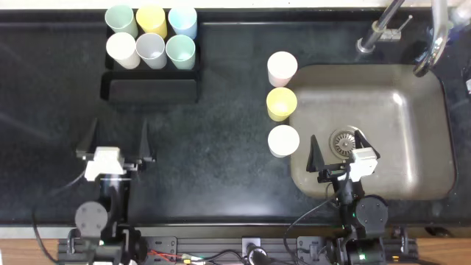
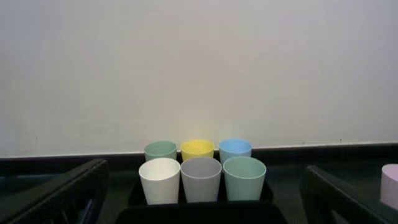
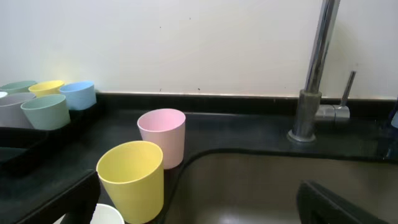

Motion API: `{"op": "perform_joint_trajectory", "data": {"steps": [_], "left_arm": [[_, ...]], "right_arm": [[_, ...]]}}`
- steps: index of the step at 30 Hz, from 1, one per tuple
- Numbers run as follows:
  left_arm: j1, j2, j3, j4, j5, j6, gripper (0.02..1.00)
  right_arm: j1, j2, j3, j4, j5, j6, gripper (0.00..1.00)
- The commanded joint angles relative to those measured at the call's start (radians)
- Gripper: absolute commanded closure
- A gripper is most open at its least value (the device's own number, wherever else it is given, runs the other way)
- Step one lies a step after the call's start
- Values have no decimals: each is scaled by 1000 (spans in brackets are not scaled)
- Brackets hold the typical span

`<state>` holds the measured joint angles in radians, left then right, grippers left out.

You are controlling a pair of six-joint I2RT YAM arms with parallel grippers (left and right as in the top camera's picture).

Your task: Store Cups

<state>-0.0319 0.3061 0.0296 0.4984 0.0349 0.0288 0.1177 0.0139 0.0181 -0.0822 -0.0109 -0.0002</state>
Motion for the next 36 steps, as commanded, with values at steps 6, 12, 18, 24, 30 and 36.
{"op": "perform_joint_trajectory", "data": {"steps": [6, 12, 18, 24, 30, 36], "left_arm": [[-3, 460, 407, -52, 193, -11, 18], [-60, 776, 786, -311, 314, -102, 18], [-224, 1053, 1116, -592, 303, -140, 18], [-432, 1261, 1347, -795, 58, -275, 18], [-560, 1440, 1563, -985, -124, -379, 18], [-580, 1593, 1722, -1119, -134, -471, 18]], "right_arm": [[2, -10, -13, 5, 4, 4, 3], [2, -10, -13, 5, 4, 4, 3], [2, -10, -13, 5, 4, 4, 3], [2, -10, -13, 5, 4, 4, 3], [2, -10, -13, 5, 4, 4, 3], [2, -10, -13, 5, 4, 4, 3]]}}
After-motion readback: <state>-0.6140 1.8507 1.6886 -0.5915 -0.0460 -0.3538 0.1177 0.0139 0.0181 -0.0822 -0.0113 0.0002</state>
